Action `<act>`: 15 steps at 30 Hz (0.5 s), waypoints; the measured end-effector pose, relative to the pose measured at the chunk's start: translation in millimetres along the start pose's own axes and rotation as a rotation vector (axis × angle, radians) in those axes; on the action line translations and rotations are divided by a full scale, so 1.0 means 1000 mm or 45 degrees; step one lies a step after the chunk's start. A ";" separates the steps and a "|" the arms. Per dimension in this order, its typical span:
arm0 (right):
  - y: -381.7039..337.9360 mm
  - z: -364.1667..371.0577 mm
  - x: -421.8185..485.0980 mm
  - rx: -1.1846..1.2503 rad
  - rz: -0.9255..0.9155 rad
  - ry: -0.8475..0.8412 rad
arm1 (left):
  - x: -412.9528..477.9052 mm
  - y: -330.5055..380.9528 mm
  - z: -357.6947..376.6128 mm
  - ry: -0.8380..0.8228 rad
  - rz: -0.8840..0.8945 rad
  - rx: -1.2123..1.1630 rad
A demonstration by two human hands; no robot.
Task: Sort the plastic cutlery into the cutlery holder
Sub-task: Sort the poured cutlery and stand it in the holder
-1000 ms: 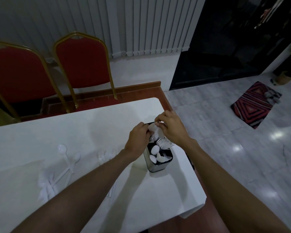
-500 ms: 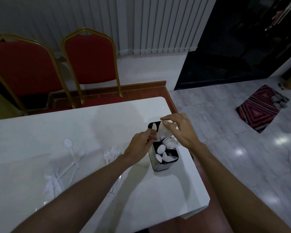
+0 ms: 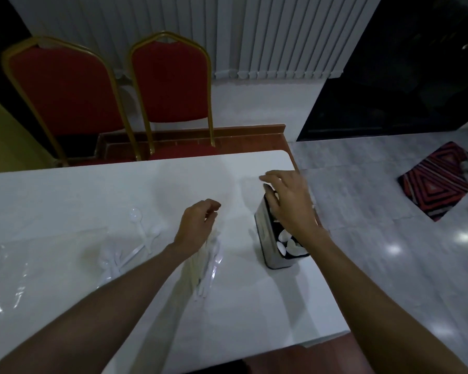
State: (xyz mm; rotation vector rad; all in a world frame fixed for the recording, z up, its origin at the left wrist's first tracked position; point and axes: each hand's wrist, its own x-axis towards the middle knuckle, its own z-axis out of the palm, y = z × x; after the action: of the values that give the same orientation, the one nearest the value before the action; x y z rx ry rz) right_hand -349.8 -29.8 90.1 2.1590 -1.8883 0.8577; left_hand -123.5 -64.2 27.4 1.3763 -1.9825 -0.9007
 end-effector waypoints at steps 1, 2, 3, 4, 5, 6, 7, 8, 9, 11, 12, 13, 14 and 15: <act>-0.012 0.006 0.003 0.085 -0.043 -0.027 | -0.003 -0.010 -0.002 -0.011 -0.055 0.020; -0.026 0.016 0.003 0.164 -0.064 -0.105 | -0.009 -0.023 -0.004 -0.035 -0.109 0.050; -0.037 0.025 0.000 0.226 -0.052 -0.212 | -0.016 -0.032 -0.003 -0.076 -0.146 0.085; -0.047 0.035 -0.006 0.282 0.002 -0.343 | -0.025 -0.042 -0.001 -0.136 -0.175 0.118; -0.056 0.047 -0.013 0.331 0.099 -0.470 | -0.035 -0.053 0.002 -0.222 -0.183 0.149; -0.062 0.057 -0.022 0.366 0.218 -0.586 | -0.044 -0.063 0.006 -0.343 -0.163 0.200; -0.067 0.068 -0.033 0.379 0.351 -0.694 | -0.055 -0.073 0.010 -0.482 -0.109 0.270; -0.070 0.076 -0.045 0.364 0.485 -0.789 | -0.064 -0.080 0.015 -0.614 -0.033 0.381; -0.072 0.085 -0.059 0.334 0.601 -0.882 | -0.073 -0.089 0.018 -0.719 0.053 0.522; -0.079 0.104 -0.087 0.283 0.769 -1.032 | -0.086 -0.104 0.022 -0.779 0.180 0.767; -0.085 0.114 -0.101 0.285 0.835 -1.091 | -0.091 -0.111 0.020 -0.763 0.201 0.815; -0.089 0.119 -0.111 0.297 0.901 -1.116 | -0.094 -0.113 0.016 -0.728 0.209 0.831; -0.095 0.123 -0.120 0.308 0.961 -1.121 | -0.097 -0.117 0.012 -0.698 0.215 0.832; -0.101 0.125 -0.125 0.318 1.007 -1.101 | -0.097 -0.120 0.006 -0.647 0.226 0.839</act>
State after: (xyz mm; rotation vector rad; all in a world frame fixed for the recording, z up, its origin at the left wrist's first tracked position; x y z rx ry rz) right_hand -220.2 39.4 -50.7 2.0666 -3.3421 0.1910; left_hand -28.7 -0.8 -76.3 1.3428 -2.9253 -0.5625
